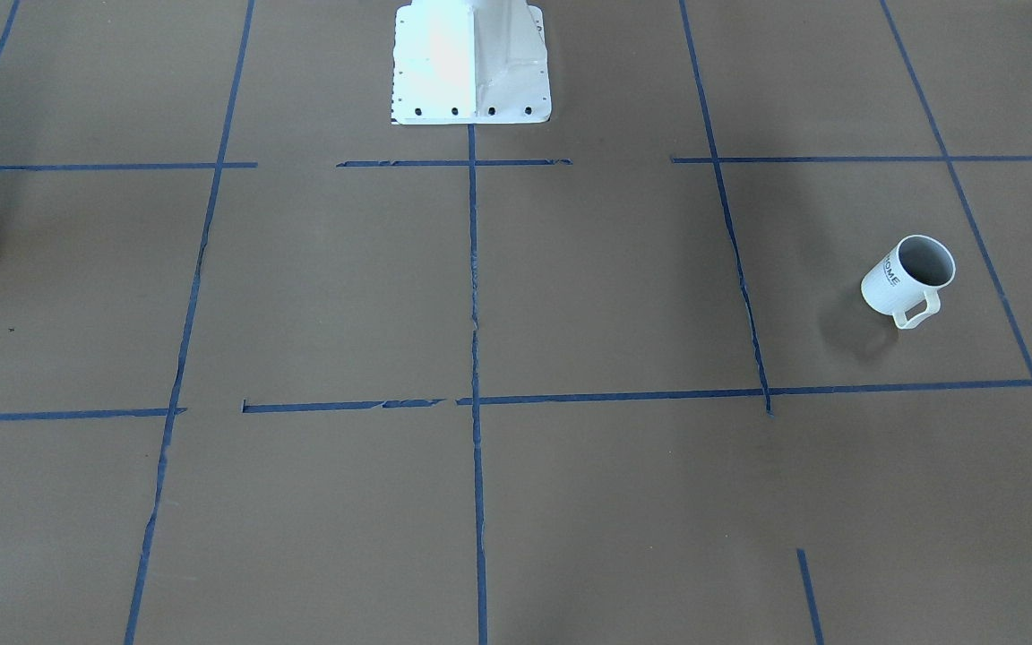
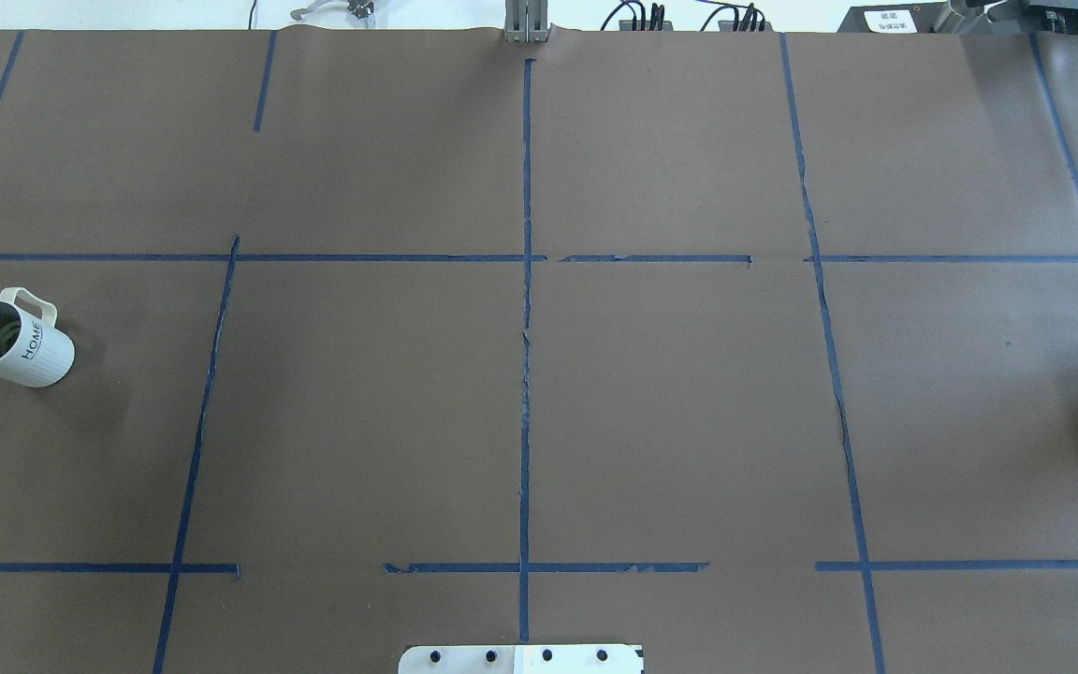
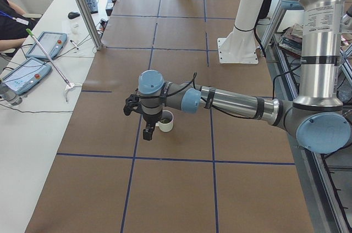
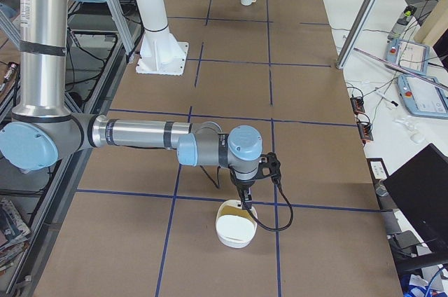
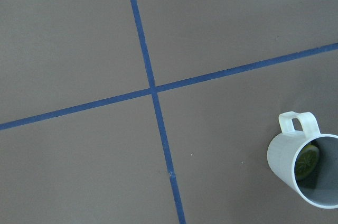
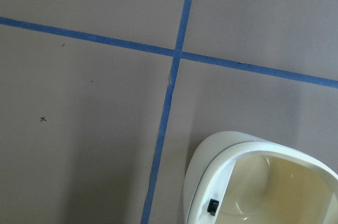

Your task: Left arm hands cup to right arm to dump lemon

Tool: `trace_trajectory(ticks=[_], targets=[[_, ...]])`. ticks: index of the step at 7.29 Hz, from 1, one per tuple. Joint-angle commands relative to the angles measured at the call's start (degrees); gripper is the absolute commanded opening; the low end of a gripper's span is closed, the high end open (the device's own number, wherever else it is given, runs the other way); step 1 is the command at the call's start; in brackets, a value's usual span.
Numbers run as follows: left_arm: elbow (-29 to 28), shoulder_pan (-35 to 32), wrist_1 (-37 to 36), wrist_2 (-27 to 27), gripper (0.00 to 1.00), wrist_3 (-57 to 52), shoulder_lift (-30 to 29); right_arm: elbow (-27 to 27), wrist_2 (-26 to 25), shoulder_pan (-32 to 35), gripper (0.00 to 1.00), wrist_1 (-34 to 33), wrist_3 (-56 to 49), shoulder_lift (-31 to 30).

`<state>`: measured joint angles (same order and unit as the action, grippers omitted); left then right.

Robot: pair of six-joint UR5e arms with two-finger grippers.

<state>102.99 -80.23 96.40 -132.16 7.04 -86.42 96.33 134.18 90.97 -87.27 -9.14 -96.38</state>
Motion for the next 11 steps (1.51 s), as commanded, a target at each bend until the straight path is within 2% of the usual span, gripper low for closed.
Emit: trace_trajectory(ticks=[1, 2, 4, 6, 9, 10, 11], targets=[[-0.24, 6.12, 6.15, 0.58, 1.0, 10.43, 1.94, 0.0, 0.03, 0.0, 1.0, -0.01, 0.09, -0.04], [-0.94, 7.97, 7.91, 2.41, 1.0, 13.76, 2.13, 0.0, 0.12, 0.0, 1.0, -0.01, 0.0, -0.04], [-3.21, 13.85, 16.23, 6.45, 1.0, 24.03, 2.13, 0.0, 0.21, 0.0, 1.0, -0.01, 0.0, -0.04], [-6.38, 15.98, 22.67, 6.56, 1.0, 29.33, 2.13, 0.0, 0.3, 0.0, 1.0, -0.01, 0.0, -0.13], [-8.94, 17.39, 25.94, 5.78, 1.0, 29.7, 2.13, 0.0, 0.21, 0.0, 1.0, -0.01, 0.0, -0.21], [-8.51, 17.39, 25.94, 5.69, 0.8, 30.66, 2.13, 0.0, 0.3, 0.0, 1.0, -0.01, 0.0, -0.21], [-8.42, 17.39, 25.86, 5.69, 0.46, 31.97, 1.96, 0.0, 0.3, 0.0, 1.0, -0.01, 0.0, -0.21]])
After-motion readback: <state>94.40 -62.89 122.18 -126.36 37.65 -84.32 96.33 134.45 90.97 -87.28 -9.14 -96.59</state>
